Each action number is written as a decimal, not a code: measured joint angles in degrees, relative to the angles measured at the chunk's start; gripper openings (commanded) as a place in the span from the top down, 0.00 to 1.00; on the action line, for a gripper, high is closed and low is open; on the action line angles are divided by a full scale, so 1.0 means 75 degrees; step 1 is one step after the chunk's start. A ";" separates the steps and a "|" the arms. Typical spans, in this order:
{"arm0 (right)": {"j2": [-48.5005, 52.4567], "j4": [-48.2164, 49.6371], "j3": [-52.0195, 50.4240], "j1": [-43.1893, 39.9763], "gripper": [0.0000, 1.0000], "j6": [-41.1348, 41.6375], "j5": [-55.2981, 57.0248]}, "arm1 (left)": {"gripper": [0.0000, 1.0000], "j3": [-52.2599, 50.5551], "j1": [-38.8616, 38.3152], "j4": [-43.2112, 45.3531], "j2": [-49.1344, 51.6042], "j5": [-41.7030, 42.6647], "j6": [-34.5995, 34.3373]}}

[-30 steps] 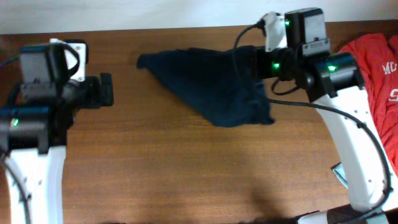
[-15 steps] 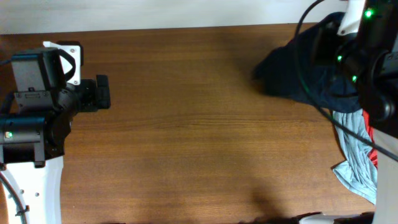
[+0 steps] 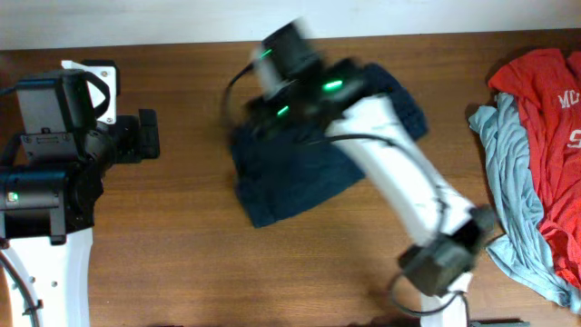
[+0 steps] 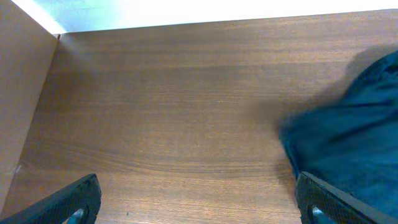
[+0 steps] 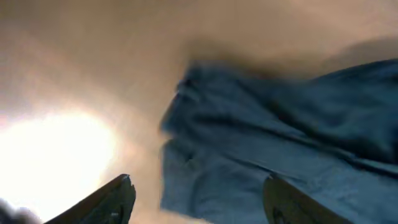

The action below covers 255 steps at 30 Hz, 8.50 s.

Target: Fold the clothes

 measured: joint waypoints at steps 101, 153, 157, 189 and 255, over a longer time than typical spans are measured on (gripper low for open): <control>-0.1072 0.0624 -0.2766 -0.5779 0.96 -0.1501 -0.0761 | 0.30 -0.3281 -0.2973 0.3261 0.3567 0.0181 0.1317; -0.2821 0.1160 -0.2771 -0.5721 0.96 -0.1495 -0.1533 | 1.00 -0.1821 -0.3177 0.2031 0.1061 -0.2209 0.1696; -0.3847 0.1716 -0.2769 -0.5718 0.96 -0.1373 -0.1702 | 1.00 -0.1413 -0.3177 0.2017 0.0755 -0.2442 0.1696; -0.7268 0.2331 -0.2769 -0.5715 0.96 0.0096 -0.1853 | 1.00 0.3491 -0.3127 0.0262 -0.0868 -0.0568 0.1574; -0.4348 -0.0755 -0.2524 -0.5843 0.18 -0.1390 -0.2326 | 0.27 0.4103 -0.1498 -0.2999 0.1029 -0.1297 0.0245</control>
